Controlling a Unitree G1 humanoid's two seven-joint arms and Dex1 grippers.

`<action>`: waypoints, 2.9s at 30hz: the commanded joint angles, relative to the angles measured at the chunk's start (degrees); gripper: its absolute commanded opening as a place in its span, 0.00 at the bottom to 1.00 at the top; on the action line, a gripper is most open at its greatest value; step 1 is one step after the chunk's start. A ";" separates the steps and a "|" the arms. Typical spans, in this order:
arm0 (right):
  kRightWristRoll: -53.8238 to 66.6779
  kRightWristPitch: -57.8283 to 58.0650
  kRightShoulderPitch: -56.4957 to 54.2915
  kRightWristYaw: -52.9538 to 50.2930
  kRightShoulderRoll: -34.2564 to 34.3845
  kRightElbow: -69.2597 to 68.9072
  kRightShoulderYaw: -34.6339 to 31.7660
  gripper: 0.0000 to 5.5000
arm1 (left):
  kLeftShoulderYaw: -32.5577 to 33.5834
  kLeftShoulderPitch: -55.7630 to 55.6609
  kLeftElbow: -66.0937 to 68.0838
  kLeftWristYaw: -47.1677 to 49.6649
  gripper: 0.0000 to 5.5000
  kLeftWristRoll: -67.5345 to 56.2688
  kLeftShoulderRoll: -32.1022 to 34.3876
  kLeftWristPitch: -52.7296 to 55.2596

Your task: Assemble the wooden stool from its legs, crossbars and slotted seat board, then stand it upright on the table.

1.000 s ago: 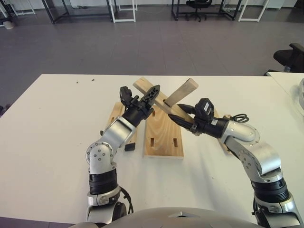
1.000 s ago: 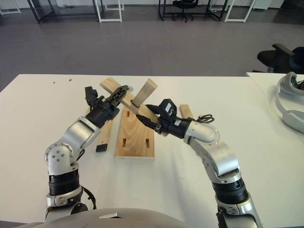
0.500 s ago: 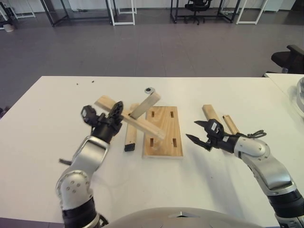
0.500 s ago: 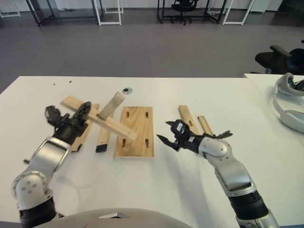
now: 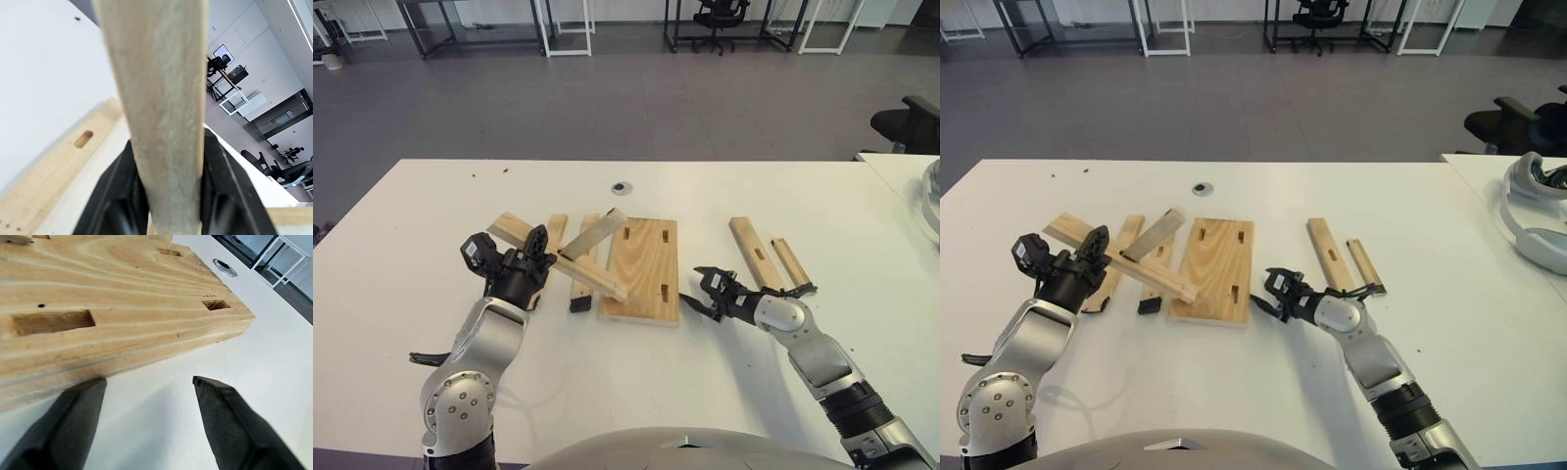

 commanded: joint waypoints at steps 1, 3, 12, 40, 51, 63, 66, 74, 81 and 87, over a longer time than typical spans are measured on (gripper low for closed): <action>-0.71 1.53 -0.05 1.09 0.41 -0.40 0.97 0.60 | -2.08 1.14 -0.10 -1.75 0.19 7.76 2.62 0.17; -0.91 1.82 0.20 1.26 0.35 -0.45 1.05 0.60 | -2.72 -0.24 0.21 -3.39 0.19 9.88 2.94 -0.78; -1.50 3.17 1.04 1.00 0.05 -2.75 0.84 0.60 | -11.20 -2.00 2.92 -11.43 0.19 19.89 7.16 2.33; -3.56 5.99 -2.66 -4.09 0.67 -2.58 -7.33 0.60 | -8.92 -4.77 -2.71 -26.25 0.53 10.69 2.99 3.33; -0.40 5.00 -9.65 -10.08 1.26 2.10 -18.50 0.60 | 11.69 -24.20 1.50 -26.12 0.71 -16.59 18.43 -3.06; 1.36 4.34 -11.95 -12.09 3.62 6.41 -19.50 0.60 | -17.50 -15.68 25.97 -38.48 0.71 27.02 26.32 1.50; 1.46 4.67 -11.50 -11.73 4.44 6.09 -18.66 0.60 | -20.45 -14.84 27.41 -39.34 0.71 31.02 25.22 4.44; 1.39 5.10 -11.28 -11.47 5.26 6.05 -17.53 0.60 | -19.93 -12.83 31.22 -40.08 0.62 36.41 21.73 7.21; 5.01 6.75 -13.19 -11.10 6.68 6.41 -20.31 0.60 | -18.09 -13.42 32.74 -41.10 0.43 39.52 18.65 4.70; 25.83 18.04 -27.42 -7.62 10.57 7.93 -31.45 0.60 | -7.99 -22.67 33.47 -46.85 0.38 35.92 15.13 -9.03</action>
